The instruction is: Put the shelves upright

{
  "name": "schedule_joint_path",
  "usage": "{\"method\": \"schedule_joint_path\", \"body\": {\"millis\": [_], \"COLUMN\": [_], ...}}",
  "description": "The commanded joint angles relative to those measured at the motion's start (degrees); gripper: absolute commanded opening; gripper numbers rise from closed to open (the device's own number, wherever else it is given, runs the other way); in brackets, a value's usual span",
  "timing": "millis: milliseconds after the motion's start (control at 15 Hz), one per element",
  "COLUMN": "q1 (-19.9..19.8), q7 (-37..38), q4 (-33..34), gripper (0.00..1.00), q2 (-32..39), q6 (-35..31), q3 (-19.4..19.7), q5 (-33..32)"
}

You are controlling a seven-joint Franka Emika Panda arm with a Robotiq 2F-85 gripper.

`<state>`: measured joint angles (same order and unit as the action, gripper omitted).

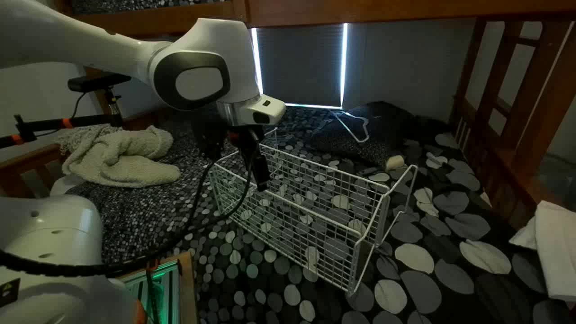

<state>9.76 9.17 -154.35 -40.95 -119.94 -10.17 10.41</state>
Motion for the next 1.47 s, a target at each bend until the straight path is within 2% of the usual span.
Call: {"method": "schedule_joint_path", "body": {"millis": [0,267,467,667,933,1133,1200,1400], "q1": [0.04,0.04,-0.93,-2.16,-1.74,-1.12,-1.31,-0.65], "q7": [0.02,0.02,-1.01,-2.13,-5.45,-7.89,-9.29,-14.78], "q4": [0.10,0.10,-0.38,-1.29,-2.53,-5.35,-3.11,-3.57], "gripper": [1.00,1.00,1.00,1.00,1.00,1.00,1.00,1.00], "q2": [0.01,0.02,2.79,5.25,10.08,12.82,16.24,19.83], "q6": [0.15,0.15,1.11,0.00,-2.50,-8.51,-10.66,-18.90], "q3": [0.07,0.07,0.81,-0.15,-0.12,0.43,0.55,1.34], "q5": [-0.07,-0.07,-0.95,-5.66,-10.03,-11.23,-12.11,-13.53]}}
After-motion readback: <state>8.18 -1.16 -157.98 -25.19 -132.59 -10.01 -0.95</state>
